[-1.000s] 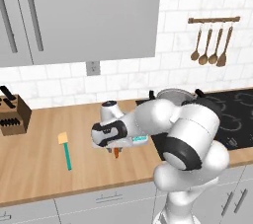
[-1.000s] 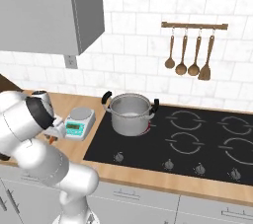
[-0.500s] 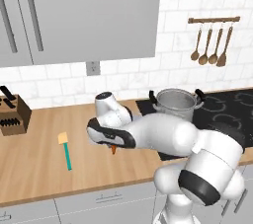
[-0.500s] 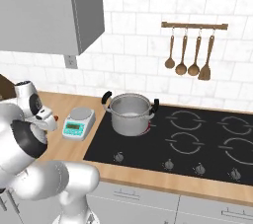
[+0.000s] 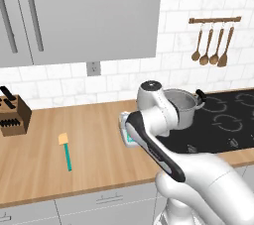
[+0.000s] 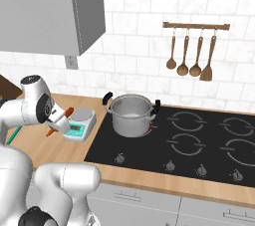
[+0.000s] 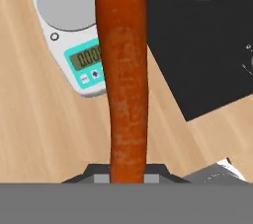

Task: Put the sweet potato and carrot in the pot. Retrieve the spatula and lightly stir the vegetables in the pot.

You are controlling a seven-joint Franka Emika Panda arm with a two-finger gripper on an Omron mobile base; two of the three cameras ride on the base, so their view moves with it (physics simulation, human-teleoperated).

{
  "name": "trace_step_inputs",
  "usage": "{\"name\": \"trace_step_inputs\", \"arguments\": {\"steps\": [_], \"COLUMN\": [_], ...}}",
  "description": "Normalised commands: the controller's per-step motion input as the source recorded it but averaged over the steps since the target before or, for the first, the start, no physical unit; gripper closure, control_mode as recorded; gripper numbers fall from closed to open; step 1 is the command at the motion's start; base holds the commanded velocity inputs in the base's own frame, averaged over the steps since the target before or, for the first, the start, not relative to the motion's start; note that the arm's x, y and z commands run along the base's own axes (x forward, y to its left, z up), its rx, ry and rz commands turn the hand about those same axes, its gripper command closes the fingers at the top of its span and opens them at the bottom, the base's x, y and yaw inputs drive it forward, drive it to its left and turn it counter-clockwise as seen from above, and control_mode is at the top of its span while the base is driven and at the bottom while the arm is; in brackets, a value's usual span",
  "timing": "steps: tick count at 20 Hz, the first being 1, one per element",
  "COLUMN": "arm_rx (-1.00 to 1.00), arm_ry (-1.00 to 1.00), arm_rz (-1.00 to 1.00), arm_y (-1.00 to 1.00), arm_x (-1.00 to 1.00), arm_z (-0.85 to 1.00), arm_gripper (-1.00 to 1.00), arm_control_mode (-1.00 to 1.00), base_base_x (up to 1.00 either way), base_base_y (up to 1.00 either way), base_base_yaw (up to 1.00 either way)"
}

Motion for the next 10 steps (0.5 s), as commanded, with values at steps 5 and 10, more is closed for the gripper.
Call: {"name": "trace_step_inputs", "arguments": {"steps": [5,10], "arm_rx": [0.00,0.01], "arm_ry": [-0.06,-0.03], "arm_rz": [-0.19,-0.09], "arm_y": [-1.00,-0.96], "arm_x": [0.19,0.65], "arm_z": [0.94,0.66], "arm_gripper": [1.00,1.00], "arm_control_mode": [-1.00,-1.00], "base_base_x": [0.00,0.00], "base_base_y": [0.00,0.00], "base_base_yaw": [0.00,0.00]}}
